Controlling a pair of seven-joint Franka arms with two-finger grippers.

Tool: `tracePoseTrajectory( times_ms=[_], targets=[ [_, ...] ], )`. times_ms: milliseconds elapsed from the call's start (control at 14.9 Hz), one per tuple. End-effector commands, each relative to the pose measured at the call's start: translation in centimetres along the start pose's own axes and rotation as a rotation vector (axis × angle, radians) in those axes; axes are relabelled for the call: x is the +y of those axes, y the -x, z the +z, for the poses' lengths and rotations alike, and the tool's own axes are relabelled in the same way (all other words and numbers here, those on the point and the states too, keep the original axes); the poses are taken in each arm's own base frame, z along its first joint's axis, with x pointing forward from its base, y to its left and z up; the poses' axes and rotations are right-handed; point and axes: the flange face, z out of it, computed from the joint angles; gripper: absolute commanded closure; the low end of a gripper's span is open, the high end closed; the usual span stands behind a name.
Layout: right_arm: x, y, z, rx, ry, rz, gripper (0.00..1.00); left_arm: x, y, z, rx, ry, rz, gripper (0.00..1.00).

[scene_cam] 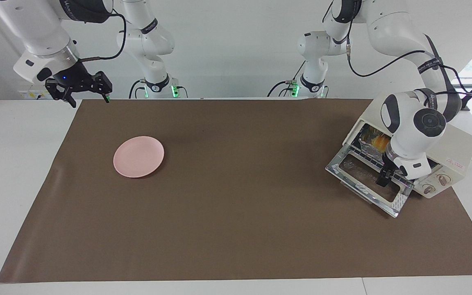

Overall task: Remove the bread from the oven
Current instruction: 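Reach the left gripper into the oven and grasp the foil tray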

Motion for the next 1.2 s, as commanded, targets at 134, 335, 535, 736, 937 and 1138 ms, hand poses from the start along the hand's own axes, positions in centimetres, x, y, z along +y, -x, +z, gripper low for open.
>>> tracePoseTrajectory(
  times_ms=[134,335,535,736,937,1138],
  targets=[
    [0.1,0.7,-0.2,-0.008,0.008,-0.009,0.0,0.5,-0.8,-3.6,0.075,0.01,0.002,0.0],
    [0.0,0.7,-0.2,-0.008,0.008,-0.01,0.0,0.8,-1.0,-4.6,0.057,-0.037,0.001,0.0],
    [0.0,0.7,-0.2,-0.008,0.008,-0.009,0.0,-0.4,0.8,-2.1,0.056,-0.097,0.065,0.0],
    [0.0,0.7,-0.2,-0.008,0.008,-0.009,0.0,-1.3,1.5,-0.4,0.051,-0.092,0.073,0.0],
    [0.0,0.7,-0.2,-0.008,0.008,-0.01,0.0,-1.5,1.6,0.1,0.059,-0.074,0.076,0.0],
    [0.0,0.7,-0.2,-0.008,0.008,-0.009,0.0,-1.4,1.4,0.2,0.069,-0.052,0.075,0.67]
  ],
)
